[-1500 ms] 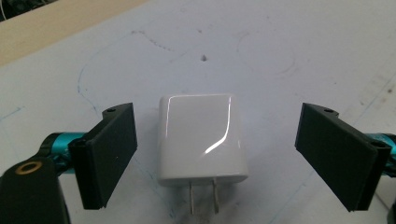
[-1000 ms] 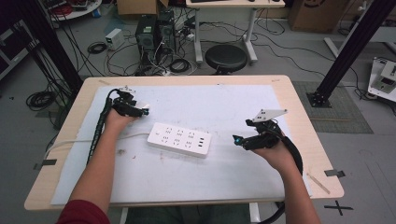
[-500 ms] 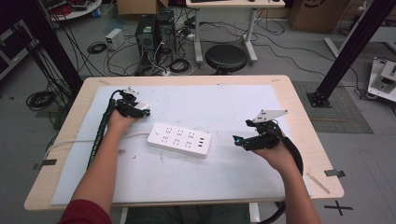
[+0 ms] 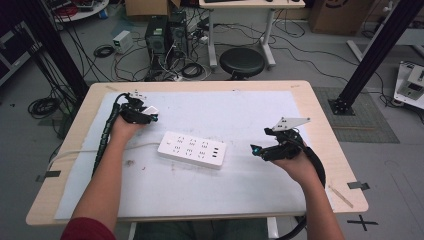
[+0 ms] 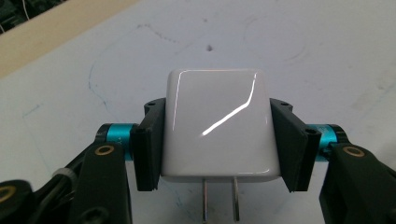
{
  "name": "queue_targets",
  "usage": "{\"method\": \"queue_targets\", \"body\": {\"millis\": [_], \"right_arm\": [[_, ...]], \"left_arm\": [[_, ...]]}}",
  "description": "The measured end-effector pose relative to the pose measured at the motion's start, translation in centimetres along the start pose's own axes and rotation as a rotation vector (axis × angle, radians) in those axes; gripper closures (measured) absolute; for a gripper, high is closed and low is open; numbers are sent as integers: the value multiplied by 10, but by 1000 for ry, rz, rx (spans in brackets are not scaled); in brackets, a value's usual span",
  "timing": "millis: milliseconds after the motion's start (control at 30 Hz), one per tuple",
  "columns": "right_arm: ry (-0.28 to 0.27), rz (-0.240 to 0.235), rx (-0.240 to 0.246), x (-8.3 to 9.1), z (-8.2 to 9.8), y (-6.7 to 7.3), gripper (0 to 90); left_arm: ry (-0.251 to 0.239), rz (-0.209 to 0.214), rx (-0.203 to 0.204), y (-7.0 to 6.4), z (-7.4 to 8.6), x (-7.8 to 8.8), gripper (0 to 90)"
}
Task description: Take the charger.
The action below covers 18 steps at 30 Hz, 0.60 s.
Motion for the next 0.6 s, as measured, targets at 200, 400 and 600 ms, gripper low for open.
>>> {"method": "queue_targets", "body": {"millis": [200,400,600], "right_arm": [[-6,-7,23,5,-1,6,178],[-21,-22,35,9,-1,12,178],[-12,-31,32,9,0,13,178]], "left_arm": [[-21,43,-64,-21,-9,40,424],[-107,79,-106,-44,-16,85,425],[-159,126,-154,-68,-10,111,424]]}}
Point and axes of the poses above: each handheld gripper's, and its own axes: x roughly backward along the jaws, z roughly out of its underside, y roughly to its left, the point moved 1 cm from there along -x, roughly forward along the jaws, and after that the axes turned 4 degrees about -z, right-handed, at the moved point
